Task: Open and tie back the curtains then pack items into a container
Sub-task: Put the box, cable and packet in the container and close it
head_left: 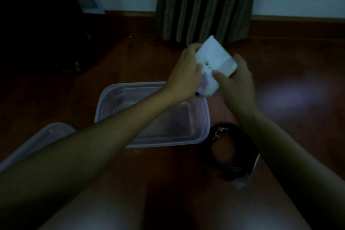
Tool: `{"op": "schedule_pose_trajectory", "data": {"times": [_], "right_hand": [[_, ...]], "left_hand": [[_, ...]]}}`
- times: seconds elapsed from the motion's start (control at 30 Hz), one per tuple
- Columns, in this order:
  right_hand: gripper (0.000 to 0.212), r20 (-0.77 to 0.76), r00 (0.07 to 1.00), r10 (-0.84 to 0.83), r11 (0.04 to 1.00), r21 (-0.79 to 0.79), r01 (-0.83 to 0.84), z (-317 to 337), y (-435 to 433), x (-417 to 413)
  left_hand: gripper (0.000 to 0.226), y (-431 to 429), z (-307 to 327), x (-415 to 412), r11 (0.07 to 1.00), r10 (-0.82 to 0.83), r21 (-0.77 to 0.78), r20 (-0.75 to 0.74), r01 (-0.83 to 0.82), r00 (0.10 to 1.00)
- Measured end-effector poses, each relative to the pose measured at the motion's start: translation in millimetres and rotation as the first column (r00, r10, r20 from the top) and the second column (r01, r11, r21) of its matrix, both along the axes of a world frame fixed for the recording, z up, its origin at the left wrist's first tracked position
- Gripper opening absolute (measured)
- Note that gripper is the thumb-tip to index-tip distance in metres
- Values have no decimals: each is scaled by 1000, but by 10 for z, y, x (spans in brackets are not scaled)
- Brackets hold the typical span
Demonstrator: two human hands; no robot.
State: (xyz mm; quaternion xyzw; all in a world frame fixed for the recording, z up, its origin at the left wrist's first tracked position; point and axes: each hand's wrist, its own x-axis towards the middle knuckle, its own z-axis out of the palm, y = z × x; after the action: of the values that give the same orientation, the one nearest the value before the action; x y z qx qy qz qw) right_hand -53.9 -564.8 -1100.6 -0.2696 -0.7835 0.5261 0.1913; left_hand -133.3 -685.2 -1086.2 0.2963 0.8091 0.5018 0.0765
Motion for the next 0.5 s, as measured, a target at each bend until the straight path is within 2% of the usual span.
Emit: {"op": "schedule_pose_trajectory", "data": {"times": [0.17, 0.33, 0.5], "right_hand": [[87, 66, 988, 139, 988, -70, -134, -282, -644, -99], [56, 107, 954, 279, 957, -113, -267, -637, -1101, -96], [61, 168, 916, 363, 929, -143, -342, -908, -1411, -100]], "left_hand": [[53, -923, -297, 82, 996, 42, -86, 110, -33, 993], [56, -1416, -730, 160, 977, 165, -171, 231, -127, 959], [64, -1646, -863, 119, 929, 256, -327, 233, -172, 938]]}}
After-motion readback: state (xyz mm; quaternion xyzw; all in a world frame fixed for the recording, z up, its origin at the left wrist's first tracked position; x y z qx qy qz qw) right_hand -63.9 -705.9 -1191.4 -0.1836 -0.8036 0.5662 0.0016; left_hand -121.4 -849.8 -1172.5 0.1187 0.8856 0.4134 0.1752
